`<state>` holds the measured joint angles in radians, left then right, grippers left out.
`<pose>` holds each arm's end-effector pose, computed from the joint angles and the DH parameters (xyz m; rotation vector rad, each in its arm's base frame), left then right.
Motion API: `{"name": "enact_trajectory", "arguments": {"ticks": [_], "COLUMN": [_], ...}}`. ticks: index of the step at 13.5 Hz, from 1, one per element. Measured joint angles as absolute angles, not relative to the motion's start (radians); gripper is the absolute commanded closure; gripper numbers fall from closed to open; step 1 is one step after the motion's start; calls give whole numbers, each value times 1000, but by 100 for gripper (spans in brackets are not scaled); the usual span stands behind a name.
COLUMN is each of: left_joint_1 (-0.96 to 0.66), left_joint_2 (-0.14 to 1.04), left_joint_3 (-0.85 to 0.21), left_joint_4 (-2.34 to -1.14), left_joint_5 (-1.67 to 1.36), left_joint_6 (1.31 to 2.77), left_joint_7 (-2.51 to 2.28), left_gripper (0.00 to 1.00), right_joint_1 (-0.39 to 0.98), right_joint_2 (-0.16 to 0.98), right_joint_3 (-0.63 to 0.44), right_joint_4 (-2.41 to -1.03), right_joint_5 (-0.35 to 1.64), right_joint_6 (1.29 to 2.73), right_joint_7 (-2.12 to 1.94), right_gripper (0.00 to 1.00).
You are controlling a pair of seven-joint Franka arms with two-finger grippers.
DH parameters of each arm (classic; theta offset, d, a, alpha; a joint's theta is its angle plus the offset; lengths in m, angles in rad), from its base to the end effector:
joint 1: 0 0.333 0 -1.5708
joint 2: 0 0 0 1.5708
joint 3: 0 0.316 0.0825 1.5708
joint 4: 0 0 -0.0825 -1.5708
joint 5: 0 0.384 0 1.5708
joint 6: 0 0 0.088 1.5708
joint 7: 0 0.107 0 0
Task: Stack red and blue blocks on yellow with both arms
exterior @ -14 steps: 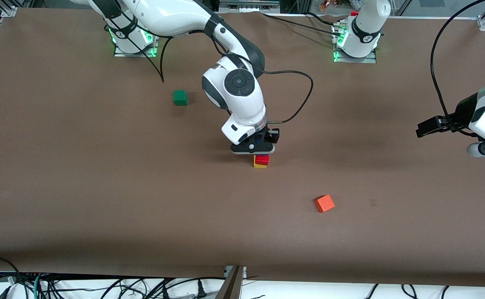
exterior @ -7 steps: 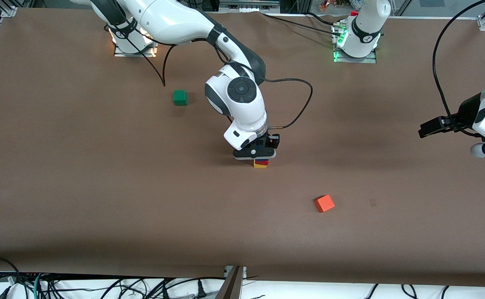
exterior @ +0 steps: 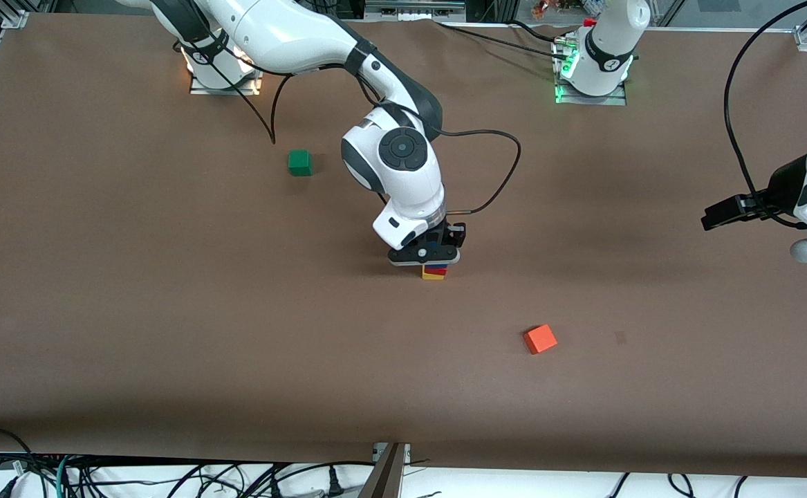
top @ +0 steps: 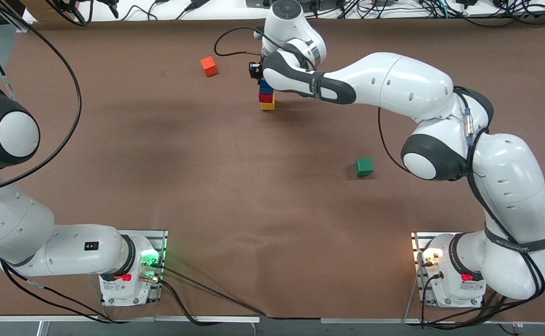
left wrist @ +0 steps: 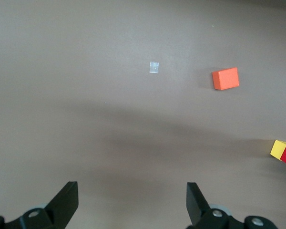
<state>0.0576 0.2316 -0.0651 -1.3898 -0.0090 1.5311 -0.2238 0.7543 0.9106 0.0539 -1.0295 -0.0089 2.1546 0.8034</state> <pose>0.6184 -0.0010 0.5704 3.1064 0.3390 -0.1438 0.5621 0.5649 0.3147 -2.9578 0.0244 -0.1872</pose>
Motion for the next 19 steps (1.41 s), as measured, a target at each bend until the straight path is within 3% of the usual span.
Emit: {"name": "enact_trajectory", "arguments": {"ticks": [4,11,14,15,16,19], "left_joint_1": [58,60,65,77,91,103], "left_joint_2": [232,231,231,231,230,230], "left_joint_3": [-65,-65,-65,-64,-64,-67], "left_joint_4": [-1390,-1388,-1383,-1374,-1365,-1358], "left_joint_5": [-9,-9,-11,-13,-14,-18], "left_joint_6": [1531,1528,1528,1528,1528,1527], "left_joint_7": [-224,-224,-236,-239,-239,-239], "left_gripper": [0,0,0,0,0,0], "right_joint_1": [754,753,741,733,721,660], "right_joint_2": [911,910,903,888,864,765], "right_joint_3": [54,53,50,50,50,46], "right_joint_4": [-1029,-1023,-1001,-989,-979,-968], "right_joint_5": [-15,-15,-15,-15,-15,15], "right_joint_6": [2155,2149,2088,2056,2013,1890], "right_joint_7": [803,803,803,803,802,770], "right_gripper": [31,22,17,6,0,0]}}
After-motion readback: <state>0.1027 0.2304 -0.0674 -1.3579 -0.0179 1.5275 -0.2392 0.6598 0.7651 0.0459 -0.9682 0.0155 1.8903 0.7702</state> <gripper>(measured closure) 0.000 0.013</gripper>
